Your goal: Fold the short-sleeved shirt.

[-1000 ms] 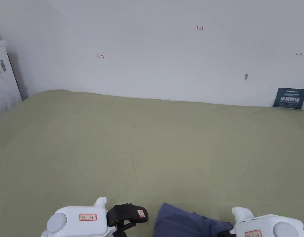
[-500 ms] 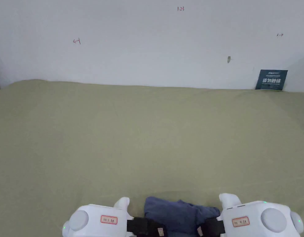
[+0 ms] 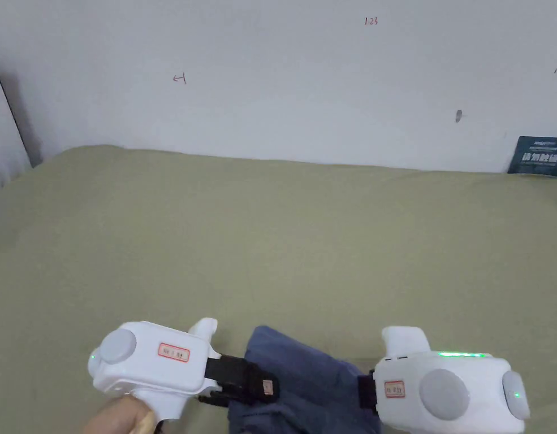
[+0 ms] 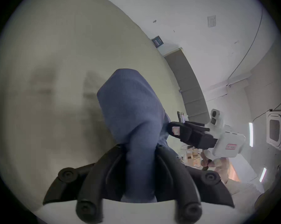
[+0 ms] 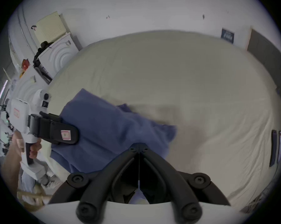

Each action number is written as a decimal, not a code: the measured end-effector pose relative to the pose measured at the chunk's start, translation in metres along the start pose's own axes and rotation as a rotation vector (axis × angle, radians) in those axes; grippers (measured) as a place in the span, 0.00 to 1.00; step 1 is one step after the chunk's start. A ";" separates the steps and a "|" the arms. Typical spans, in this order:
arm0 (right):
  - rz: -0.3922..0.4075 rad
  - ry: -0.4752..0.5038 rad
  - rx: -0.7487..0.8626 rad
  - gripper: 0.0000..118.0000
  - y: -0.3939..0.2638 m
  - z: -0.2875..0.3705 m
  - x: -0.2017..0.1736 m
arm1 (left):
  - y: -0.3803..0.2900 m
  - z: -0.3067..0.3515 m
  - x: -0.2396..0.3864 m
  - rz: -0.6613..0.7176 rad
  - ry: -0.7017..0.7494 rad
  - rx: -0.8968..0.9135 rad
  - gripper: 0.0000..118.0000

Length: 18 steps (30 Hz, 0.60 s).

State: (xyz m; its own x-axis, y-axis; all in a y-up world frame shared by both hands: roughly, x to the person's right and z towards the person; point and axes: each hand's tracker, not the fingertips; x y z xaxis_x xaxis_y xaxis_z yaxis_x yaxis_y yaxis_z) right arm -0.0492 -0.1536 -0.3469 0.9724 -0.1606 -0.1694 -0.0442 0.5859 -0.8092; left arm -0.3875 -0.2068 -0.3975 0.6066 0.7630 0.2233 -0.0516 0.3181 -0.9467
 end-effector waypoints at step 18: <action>-0.080 0.065 0.041 0.00 0.063 -0.081 -0.294 | 0.040 0.308 -0.154 0.041 0.543 0.120 0.20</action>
State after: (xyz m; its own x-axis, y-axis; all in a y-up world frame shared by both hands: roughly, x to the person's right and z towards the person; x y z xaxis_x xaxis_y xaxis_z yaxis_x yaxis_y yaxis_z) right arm -0.3560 -0.1340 -0.3936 0.9555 -0.2586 -0.1423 0.0437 0.6007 -0.7983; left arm -0.7270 -0.1384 -0.3980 0.9223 0.3866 0.0048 -0.1548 0.3806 -0.9117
